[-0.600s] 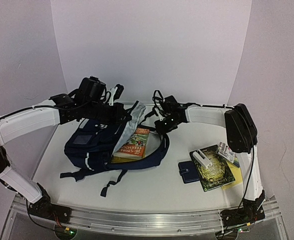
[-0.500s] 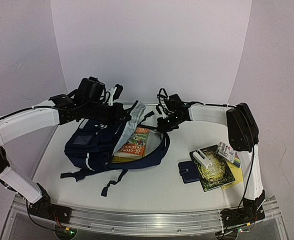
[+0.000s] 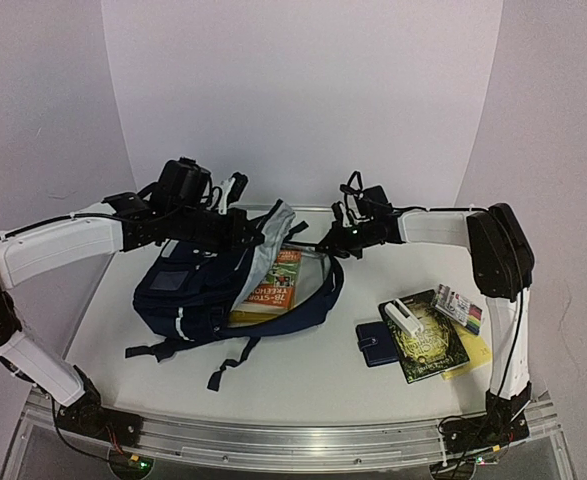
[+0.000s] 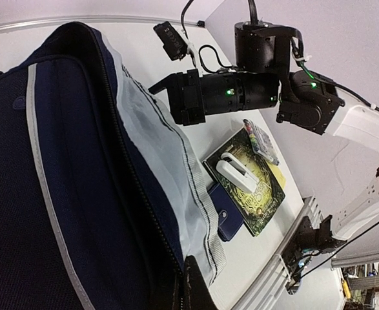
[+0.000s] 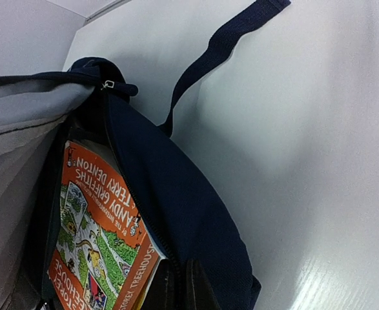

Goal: Pack the student bag
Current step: Adjust the student bag at the center of the board.

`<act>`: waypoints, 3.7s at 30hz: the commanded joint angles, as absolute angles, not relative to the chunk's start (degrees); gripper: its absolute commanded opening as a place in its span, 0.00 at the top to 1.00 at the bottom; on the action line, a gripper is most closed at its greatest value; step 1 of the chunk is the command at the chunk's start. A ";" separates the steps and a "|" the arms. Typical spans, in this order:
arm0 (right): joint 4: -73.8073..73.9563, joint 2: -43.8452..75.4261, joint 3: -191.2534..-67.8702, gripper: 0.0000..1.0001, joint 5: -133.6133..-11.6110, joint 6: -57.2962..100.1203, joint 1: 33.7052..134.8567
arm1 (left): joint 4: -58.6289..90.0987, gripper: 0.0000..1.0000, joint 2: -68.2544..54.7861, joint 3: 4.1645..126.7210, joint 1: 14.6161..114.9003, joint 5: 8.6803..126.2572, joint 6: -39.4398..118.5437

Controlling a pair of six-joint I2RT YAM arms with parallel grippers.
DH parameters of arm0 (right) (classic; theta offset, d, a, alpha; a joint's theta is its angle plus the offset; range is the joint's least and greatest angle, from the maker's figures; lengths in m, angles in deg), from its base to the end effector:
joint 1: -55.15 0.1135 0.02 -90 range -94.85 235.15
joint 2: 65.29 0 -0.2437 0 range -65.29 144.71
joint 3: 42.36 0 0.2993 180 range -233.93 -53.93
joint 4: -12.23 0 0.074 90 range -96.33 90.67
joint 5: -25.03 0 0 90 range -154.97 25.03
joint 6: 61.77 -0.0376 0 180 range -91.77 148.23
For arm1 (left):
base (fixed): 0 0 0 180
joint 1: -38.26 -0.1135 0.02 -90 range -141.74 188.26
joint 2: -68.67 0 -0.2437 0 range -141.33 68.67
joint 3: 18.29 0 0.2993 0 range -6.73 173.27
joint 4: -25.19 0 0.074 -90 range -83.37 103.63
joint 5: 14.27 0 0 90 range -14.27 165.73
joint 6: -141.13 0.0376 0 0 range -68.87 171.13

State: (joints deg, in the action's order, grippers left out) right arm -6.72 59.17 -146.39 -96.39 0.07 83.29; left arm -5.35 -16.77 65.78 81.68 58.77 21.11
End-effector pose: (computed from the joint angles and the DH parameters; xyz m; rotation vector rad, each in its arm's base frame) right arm 0.4496 0.2627 0.1427 -0.3152 2.3727 1.1178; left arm 0.2780 -0.2782 0.2911 0.4548 2.2487 -1.0324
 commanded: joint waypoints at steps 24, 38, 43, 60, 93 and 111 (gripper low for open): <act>-2.10 46.71 -131.31 1.00 -94.99 3.42 79.18 | -1.43 0.37 -5.18 44.03 82.34 67.97 3.52; -1.56 43.29 -125.30 0.86 -98.38 6.19 87.95 | 14.14 0.29 -7.98 28.28 70.39 65.25 -7.89; -1.64 40.69 -122.12 0.74 -99.84 9.00 92.30 | 11.05 0.30 -17.86 38.88 65.78 63.94 -0.39; -14.45 31.18 -125.85 0.29 -107.85 22.34 95.99 | 0.36 0.22 -23.17 55.80 51.00 55.64 14.08; -7.99 50.41 -141.73 0.44 -114.36 18.45 96.91 | -11.39 0.30 -13.01 58.20 67.93 46.46 31.01; -20.27 38.88 -136.97 0.19 -89.41 71.30 101.04 | -26.31 0.24 -2.18 54.16 73.96 62.59 39.08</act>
